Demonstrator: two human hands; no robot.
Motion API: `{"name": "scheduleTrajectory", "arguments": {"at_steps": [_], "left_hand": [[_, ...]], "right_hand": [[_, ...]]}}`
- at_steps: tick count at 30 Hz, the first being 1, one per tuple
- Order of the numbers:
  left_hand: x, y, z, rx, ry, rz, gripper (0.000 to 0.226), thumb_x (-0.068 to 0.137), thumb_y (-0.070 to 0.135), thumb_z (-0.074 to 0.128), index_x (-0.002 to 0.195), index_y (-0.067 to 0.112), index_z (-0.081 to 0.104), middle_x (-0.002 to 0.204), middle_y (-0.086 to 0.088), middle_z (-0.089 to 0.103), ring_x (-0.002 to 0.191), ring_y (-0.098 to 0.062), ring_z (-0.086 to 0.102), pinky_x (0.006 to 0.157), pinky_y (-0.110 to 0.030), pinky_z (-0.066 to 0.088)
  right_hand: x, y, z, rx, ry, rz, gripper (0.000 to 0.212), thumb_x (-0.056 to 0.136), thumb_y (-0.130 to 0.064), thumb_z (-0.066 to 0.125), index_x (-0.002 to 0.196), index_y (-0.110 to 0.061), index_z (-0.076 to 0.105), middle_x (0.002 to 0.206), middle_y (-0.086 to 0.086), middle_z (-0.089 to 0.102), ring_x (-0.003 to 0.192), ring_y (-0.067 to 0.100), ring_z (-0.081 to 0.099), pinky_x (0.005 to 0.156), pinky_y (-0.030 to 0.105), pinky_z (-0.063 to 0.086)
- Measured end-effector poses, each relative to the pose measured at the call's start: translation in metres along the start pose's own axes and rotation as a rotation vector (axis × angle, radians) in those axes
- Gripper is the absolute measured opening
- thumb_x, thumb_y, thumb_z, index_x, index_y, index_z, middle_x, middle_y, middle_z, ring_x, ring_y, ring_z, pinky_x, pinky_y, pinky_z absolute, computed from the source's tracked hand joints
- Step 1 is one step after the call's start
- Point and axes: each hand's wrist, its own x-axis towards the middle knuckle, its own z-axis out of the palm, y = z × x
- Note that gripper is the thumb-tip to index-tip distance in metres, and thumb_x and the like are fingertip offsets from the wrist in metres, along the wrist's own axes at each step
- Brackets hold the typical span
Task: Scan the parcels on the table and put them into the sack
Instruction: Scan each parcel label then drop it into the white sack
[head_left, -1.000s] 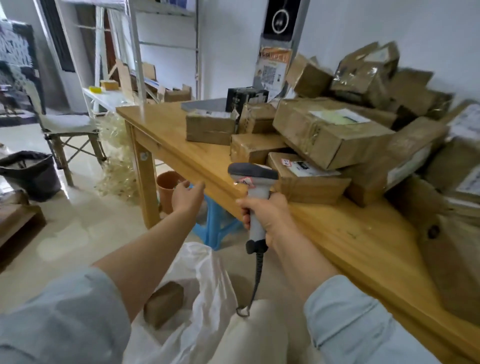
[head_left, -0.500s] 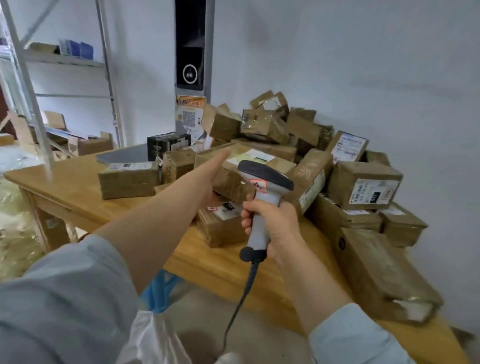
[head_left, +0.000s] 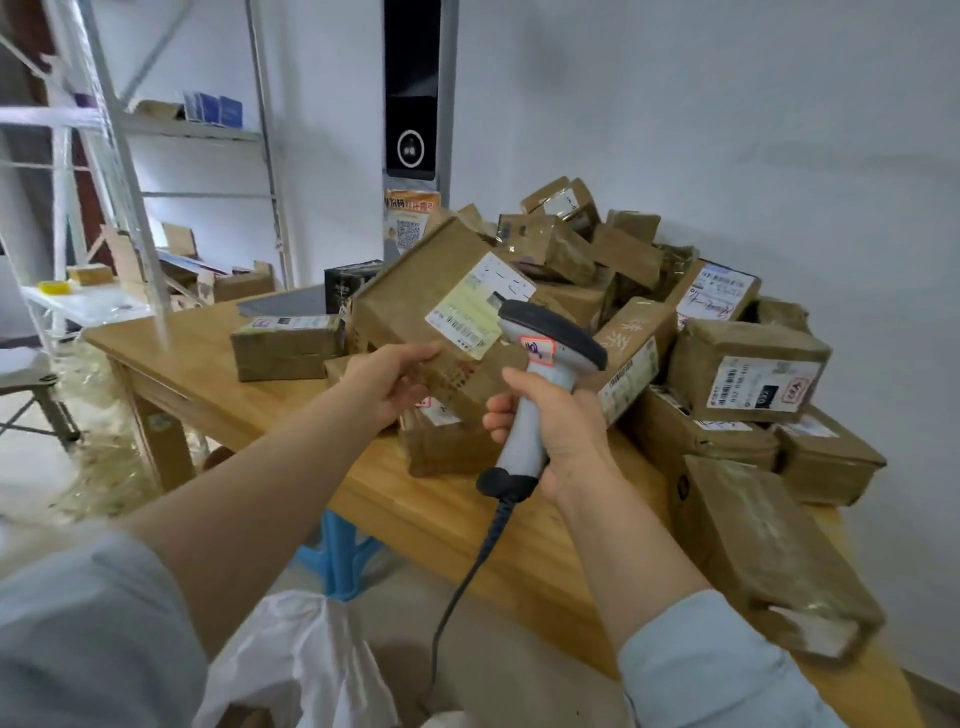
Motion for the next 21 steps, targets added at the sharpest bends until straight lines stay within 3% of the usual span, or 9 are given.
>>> {"name": "scheduleTrajectory", "arguments": {"at_steps": [2, 6, 9, 12, 15, 19, 21], "left_hand": [[-0.011, 0.0, -0.017, -0.027, 0.033, 0.037, 0.056, 0.069, 0.009, 0.082, 0.117, 0.006, 0.052, 0.101, -0.011, 0.07, 0.09, -0.022, 0.07, 0.078, -0.036, 0.06], [-0.032, 0.028, -0.057, 0.041, 0.085, 0.117, 0.066, 0.057, 0.014, 0.086, 0.116, 0.007, 0.056, 0.1, -0.01, 0.072, 0.081, -0.019, 0.073, 0.068, -0.034, 0.06], [-0.053, 0.059, -0.09, 0.176, 0.147, 0.202, 0.046, 0.069, 0.018, 0.082, 0.109, 0.01, 0.059, 0.09, -0.006, 0.071, 0.065, -0.013, 0.072, 0.055, -0.029, 0.057], [-0.067, 0.092, -0.124, 0.33, 0.204, 0.27, 0.038, 0.075, 0.016, 0.078, 0.106, 0.008, 0.058, 0.092, -0.008, 0.069, 0.078, -0.017, 0.07, 0.066, -0.035, 0.058], [-0.073, 0.113, -0.155, 0.538, 0.246, 0.293, 0.046, 0.07, 0.015, 0.082, 0.109, 0.003, 0.06, 0.095, -0.01, 0.071, 0.087, -0.022, 0.069, 0.071, -0.037, 0.057], [-0.072, 0.113, -0.184, 0.764, 0.26, 0.279, 0.049, 0.064, 0.015, 0.086, 0.107, 0.004, 0.067, 0.101, -0.009, 0.069, 0.095, -0.023, 0.065, 0.076, -0.036, 0.056], [-0.068, 0.106, -0.198, 0.818, 0.258, 0.231, 0.046, 0.064, 0.015, 0.086, 0.106, 0.006, 0.068, 0.102, -0.008, 0.067, 0.093, -0.022, 0.062, 0.071, -0.032, 0.054]], "right_hand": [[-0.008, 0.002, 0.002, -0.019, -0.04, 0.027, 0.009, 0.084, -0.005, 0.068, 0.08, -0.002, 0.061, 0.052, 0.008, 0.061, 0.042, 0.017, 0.056, 0.044, 0.023, 0.047], [-0.022, 0.008, 0.012, -0.087, -0.118, 0.051, 0.008, 0.084, -0.004, 0.066, 0.076, -0.005, 0.063, 0.053, 0.006, 0.059, 0.043, 0.016, 0.051, 0.046, 0.025, 0.044], [-0.033, 0.018, 0.028, -0.144, -0.19, 0.077, 0.007, 0.083, -0.006, 0.067, 0.079, -0.004, 0.063, 0.055, 0.007, 0.059, 0.047, 0.017, 0.051, 0.049, 0.027, 0.044], [-0.043, 0.03, 0.048, -0.23, -0.285, 0.085, 0.009, 0.083, -0.011, 0.07, 0.084, -0.005, 0.063, 0.061, 0.005, 0.063, 0.051, 0.015, 0.055, 0.054, 0.028, 0.048], [-0.053, 0.045, 0.068, -0.329, -0.393, 0.047, 0.011, 0.083, -0.012, 0.071, 0.086, -0.01, 0.061, 0.063, 0.004, 0.063, 0.052, 0.013, 0.057, 0.057, 0.027, 0.051], [-0.062, 0.07, 0.089, -0.495, -0.462, 0.009, 0.017, 0.081, -0.011, 0.073, 0.088, -0.015, 0.058, 0.065, 0.003, 0.06, 0.047, 0.009, 0.052, 0.048, 0.023, 0.047], [-0.066, 0.086, 0.097, -0.522, -0.463, -0.008, 0.02, 0.08, -0.011, 0.074, 0.09, -0.017, 0.057, 0.067, 0.003, 0.059, 0.042, 0.005, 0.05, 0.044, 0.02, 0.043]]}}
